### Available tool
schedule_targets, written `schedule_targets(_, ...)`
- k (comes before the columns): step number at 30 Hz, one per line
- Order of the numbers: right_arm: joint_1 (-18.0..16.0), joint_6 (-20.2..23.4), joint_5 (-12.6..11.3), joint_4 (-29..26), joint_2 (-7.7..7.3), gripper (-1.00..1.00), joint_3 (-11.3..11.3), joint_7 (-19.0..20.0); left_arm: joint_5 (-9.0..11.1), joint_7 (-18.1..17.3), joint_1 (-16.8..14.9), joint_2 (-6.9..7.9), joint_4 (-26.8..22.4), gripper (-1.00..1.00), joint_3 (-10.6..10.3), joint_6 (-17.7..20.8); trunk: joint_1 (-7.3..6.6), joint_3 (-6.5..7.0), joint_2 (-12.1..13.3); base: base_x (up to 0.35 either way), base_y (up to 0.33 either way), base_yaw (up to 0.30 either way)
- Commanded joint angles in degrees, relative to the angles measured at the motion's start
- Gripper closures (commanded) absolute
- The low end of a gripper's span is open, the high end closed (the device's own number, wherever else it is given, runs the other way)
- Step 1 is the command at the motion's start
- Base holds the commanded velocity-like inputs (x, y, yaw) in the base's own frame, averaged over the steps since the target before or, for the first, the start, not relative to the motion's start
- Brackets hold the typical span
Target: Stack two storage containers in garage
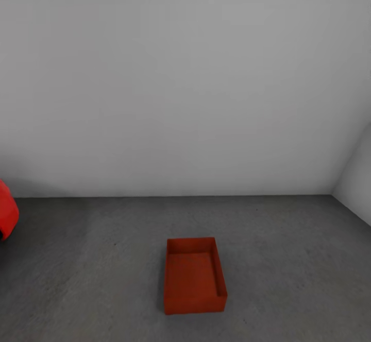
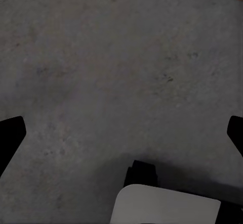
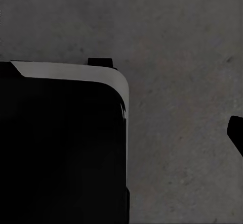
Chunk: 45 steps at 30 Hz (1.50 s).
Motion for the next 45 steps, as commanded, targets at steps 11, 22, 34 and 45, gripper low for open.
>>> schedule_targets(11, -0.08, -0.43, -0.07, 0.16, -0.11, -1.0, 0.38, -0.12, 0.34, 0.09, -0.04, -0.01, 0.04, -1.0, -0.19, -0.17, 0.0, 0.07, -0.03, 0.0, 0.0, -0.021)
schedule_targets(22, -0.08, -0.63, 0.35, 0.16, -0.14, -1.0, 0.4, -0.11, 0.34, 0.09, -0.04, -0.03, 0.04, -1.0, -0.21, -0.16, 0.0, 0.42, -0.03, 0.0, 0.0, -0.243)
schedule_targets(34, -0.08, -0.51, 0.4, 0.16, -0.14, -1.0, 0.44, -0.03, 0.34, 0.09, -0.04, -0.03, 0.04, -1.0, -0.21, -0.17, 0.0, 0.83, -0.03, 0.0, 0.0, -0.271)
schedule_targets(45, -0.08, -0.63, 0.31, 0.16, -0.07, -1.0, 0.42, -0.03, 0.34, 0.09, -0.04, -0.03, 0.04, -1.0, -0.21, -0.17, 0.0, 1.39, -0.03, 0.0, 0.0, -0.248)
